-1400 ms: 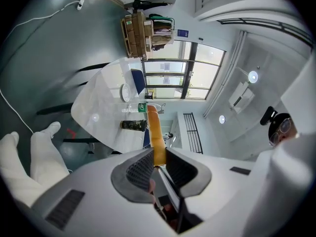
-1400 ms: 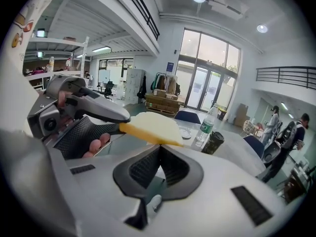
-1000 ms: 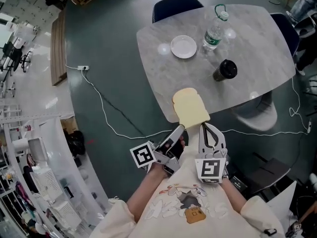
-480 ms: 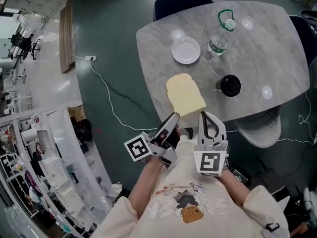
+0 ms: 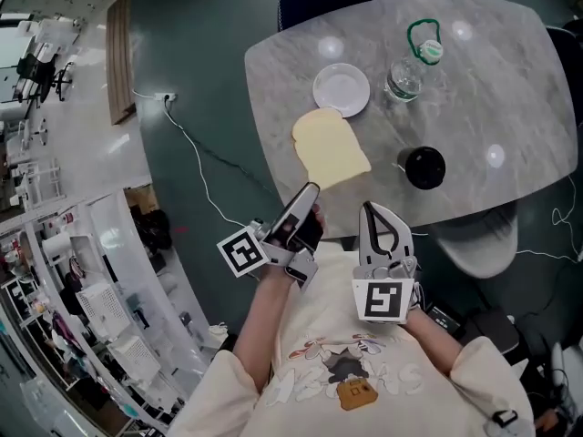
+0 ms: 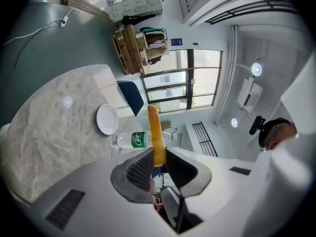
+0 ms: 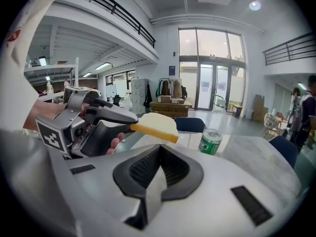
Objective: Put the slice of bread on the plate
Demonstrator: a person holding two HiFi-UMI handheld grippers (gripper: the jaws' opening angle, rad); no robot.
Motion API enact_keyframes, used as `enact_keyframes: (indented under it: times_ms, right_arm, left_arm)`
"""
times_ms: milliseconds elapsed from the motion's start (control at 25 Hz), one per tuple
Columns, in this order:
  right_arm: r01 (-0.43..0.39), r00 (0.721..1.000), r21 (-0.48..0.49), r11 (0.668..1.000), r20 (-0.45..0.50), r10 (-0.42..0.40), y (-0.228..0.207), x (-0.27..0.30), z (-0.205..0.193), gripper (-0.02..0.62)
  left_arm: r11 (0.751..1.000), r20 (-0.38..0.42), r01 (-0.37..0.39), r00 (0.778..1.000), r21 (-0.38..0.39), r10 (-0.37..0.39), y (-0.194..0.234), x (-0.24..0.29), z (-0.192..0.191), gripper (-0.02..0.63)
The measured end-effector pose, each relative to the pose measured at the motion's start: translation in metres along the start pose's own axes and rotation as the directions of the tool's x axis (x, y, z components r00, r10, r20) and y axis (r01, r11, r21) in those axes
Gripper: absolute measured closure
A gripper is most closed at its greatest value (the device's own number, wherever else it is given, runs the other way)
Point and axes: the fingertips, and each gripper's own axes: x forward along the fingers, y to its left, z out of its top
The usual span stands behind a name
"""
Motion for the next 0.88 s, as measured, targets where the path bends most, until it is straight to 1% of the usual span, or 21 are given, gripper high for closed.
enact_keyframes:
  times_ms: [160,360,600,720,800,880]
  right_arm:
    - [0.010,0.999,0.011,1.000,-0.034,-0.010,-0.012,0.014,-0.010,0.591]
    - [0.022,0.998,0.012,1.000,-0.054,-0.022,-0.023,0.039,-0.017,0.591]
    - [0.026,0.995,0.020,0.999,-0.096,-0.024,-0.025,0.080,-0.036,0.591]
    - [0.041,0.992,0.051,0.998,-0.121,-0.035,-0.027,0.106,-0.050,0.590]
    - [0.062,0.990,0.077,0.995,-0.130,-0.051,-0.036,0.124,-0.056,0.590]
    - [0.074,0.987,0.081,0.994,-0.147,-0.061,-0.044,0.139,-0.059,0.591]
  left_arm:
    - [1.000,-0.032,-0.005,0.999,0.012,0.005,0.014,0.024,0.013,0.522]
    - [0.999,-0.076,-0.002,0.997,0.032,0.005,0.036,0.058,0.035,0.522]
    - [0.999,-0.097,-0.011,0.995,0.040,0.015,0.071,0.084,0.065,0.522]
    - [0.998,-0.117,-0.027,0.993,0.049,0.032,0.096,0.098,0.080,0.522]
    - [0.998,-0.133,-0.021,0.991,0.060,0.028,0.107,0.114,0.091,0.522]
    - [0.998,-0.144,-0.015,0.989,0.061,0.024,0.116,0.129,0.100,0.522]
